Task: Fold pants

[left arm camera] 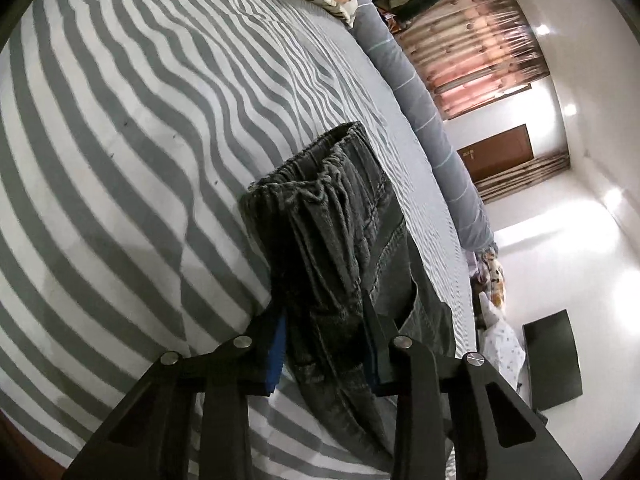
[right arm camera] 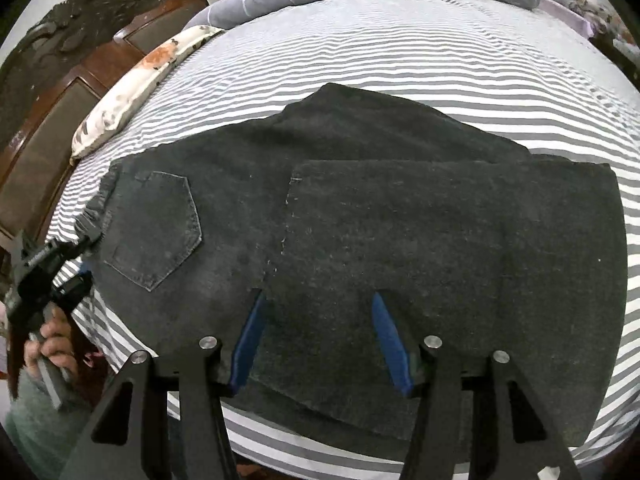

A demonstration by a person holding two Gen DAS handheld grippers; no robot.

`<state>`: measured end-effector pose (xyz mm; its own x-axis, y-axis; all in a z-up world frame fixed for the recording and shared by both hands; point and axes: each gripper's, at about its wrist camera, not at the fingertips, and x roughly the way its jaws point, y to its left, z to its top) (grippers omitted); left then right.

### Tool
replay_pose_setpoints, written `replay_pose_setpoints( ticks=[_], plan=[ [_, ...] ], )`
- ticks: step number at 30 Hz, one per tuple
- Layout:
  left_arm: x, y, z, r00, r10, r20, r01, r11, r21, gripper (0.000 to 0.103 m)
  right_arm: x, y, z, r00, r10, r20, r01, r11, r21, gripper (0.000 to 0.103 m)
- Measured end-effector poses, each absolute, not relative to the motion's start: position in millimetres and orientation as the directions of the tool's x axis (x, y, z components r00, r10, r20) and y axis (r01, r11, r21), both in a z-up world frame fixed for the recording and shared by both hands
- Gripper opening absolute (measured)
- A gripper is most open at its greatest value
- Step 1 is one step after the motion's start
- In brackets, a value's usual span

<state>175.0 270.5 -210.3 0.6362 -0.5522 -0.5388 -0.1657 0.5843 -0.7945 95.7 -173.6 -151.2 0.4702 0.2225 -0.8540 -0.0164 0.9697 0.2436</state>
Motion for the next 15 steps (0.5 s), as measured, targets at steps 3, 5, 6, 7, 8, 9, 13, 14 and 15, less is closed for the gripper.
replay_pose_setpoints(
  ticks=[3, 5, 6, 7, 8, 9, 13, 14, 15],
  plan=[
    [176, 267, -210, 0.645, -0.543, -0.538, -0.167, 0.586, -0.793, 0.029, 94, -171, -154, 0.477, 0.213, -0.853, -0.024, 0.973, 0.229, 0.056],
    [173, 264, -207, 0.651, -0.539, -0.534, -0.169, 0.583, -0.795, 0.025, 93, -170, -154, 0.477, 0.210, -0.854, -0.026, 0.974, 0.225, 0.058],
    [172, 263, -204, 0.652, -0.530, -0.542, -0.173, 0.592, -0.787, 0.023, 94, -170, -154, 0.475, 0.213, -0.854, -0.028, 0.973, 0.227, 0.058],
    [172, 262, -201, 0.654, -0.524, -0.546, -0.176, 0.596, -0.783, 0.022, 94, -171, -154, 0.473, 0.216, -0.854, -0.029, 0.973, 0.230, 0.058],
    [172, 259, -198, 0.656, -0.518, -0.549, -0.176, 0.603, -0.778, 0.020, 94, -172, -153, 0.471, 0.219, -0.854, -0.027, 0.972, 0.234, 0.058],
    [172, 256, -192, 0.658, -0.507, -0.558, -0.175, 0.617, -0.767, 0.019, 95, -174, -154, 0.469, 0.225, -0.854, -0.026, 0.970, 0.241, 0.059],
    [170, 235, -157, 0.672, -0.466, -0.576, -0.133, 0.689, -0.713, 0.017, 94, -185, -151, 0.464, 0.271, -0.843, 0.001, 0.952, 0.307, 0.059],
    [169, 227, -146, 0.676, -0.458, -0.577, -0.111, 0.711, -0.694, 0.017, 93, -191, -150, 0.468, 0.285, -0.836, 0.015, 0.944, 0.330, 0.059],
    [169, 216, -132, 0.679, -0.447, -0.583, -0.083, 0.742, -0.666, 0.016, 91, -197, -149, 0.474, 0.295, -0.830, 0.032, 0.936, 0.351, 0.059]
  ],
)
